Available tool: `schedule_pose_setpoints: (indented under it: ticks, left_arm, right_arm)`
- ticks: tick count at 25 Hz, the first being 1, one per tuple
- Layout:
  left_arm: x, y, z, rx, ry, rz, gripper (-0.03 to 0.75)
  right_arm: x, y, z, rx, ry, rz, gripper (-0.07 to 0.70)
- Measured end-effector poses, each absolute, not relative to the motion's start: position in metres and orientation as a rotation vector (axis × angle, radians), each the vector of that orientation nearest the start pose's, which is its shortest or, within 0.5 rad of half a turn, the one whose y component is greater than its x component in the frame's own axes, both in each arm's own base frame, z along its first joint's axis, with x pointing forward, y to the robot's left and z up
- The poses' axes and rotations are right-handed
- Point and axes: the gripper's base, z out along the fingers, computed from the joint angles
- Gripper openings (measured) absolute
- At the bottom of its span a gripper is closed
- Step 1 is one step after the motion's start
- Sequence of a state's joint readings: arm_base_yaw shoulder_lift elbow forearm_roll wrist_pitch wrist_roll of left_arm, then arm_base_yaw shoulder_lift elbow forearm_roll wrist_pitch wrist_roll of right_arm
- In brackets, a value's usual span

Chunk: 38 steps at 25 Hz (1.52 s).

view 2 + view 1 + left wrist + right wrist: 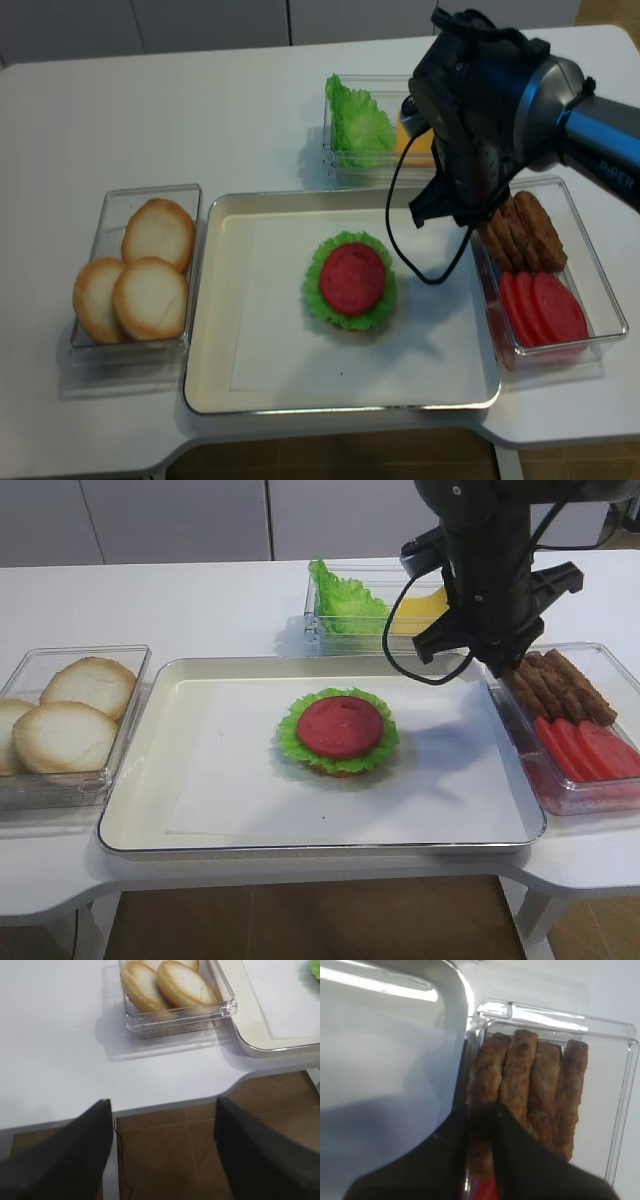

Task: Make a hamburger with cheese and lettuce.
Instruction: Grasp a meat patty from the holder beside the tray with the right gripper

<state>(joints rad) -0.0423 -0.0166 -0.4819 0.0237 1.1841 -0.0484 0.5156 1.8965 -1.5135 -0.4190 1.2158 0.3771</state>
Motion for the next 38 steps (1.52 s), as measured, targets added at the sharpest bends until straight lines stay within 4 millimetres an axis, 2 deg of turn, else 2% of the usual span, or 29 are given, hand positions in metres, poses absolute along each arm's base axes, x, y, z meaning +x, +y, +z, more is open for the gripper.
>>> schedule_pose_setpoints:
  ticks: [13, 17, 20, 24, 27, 31, 38]
  left_arm:
    - [-0.011, 0.002, 0.263, -0.009, 2.169, -0.023, 0.467]
    - [-0.011, 0.002, 0.263, -0.009, 2.169, -0.023, 0.467]
    - [-0.011, 0.002, 0.263, -0.009, 2.169, -0.023, 0.467]
    - [-0.011, 0.002, 0.263, -0.009, 2.169, -0.023, 0.467]
    - [-0.011, 0.002, 0.263, -0.009, 2.169, -0.023, 0.467]
    - [-0.011, 0.002, 0.263, -0.009, 2.169, -0.023, 0.467]
    - [-0.011, 0.002, 0.263, -0.009, 2.169, -0.023, 0.467]
  right_arm:
    - [0.340, 0.154, 0.268, -0.336, 2.801, -0.423, 0.065]
    - [0.339, 0.153, 0.270, -0.337, 2.797, -0.420, 0.066]
    - [0.339, 0.154, 0.269, -0.354, 2.799, -0.409, 0.127]
    - [0.340, 0.158, 0.265, -0.383, 2.815, -0.361, 0.305]
    - [0.342, 0.160, 0.258, -0.398, 2.830, -0.370, 0.349]
    - [0.345, 0.160, 0.250, -0.411, 2.841, -0.410, 0.335]
    - [0.348, 0.158, 0.249, -0.412, 2.821, -0.459, 0.267]
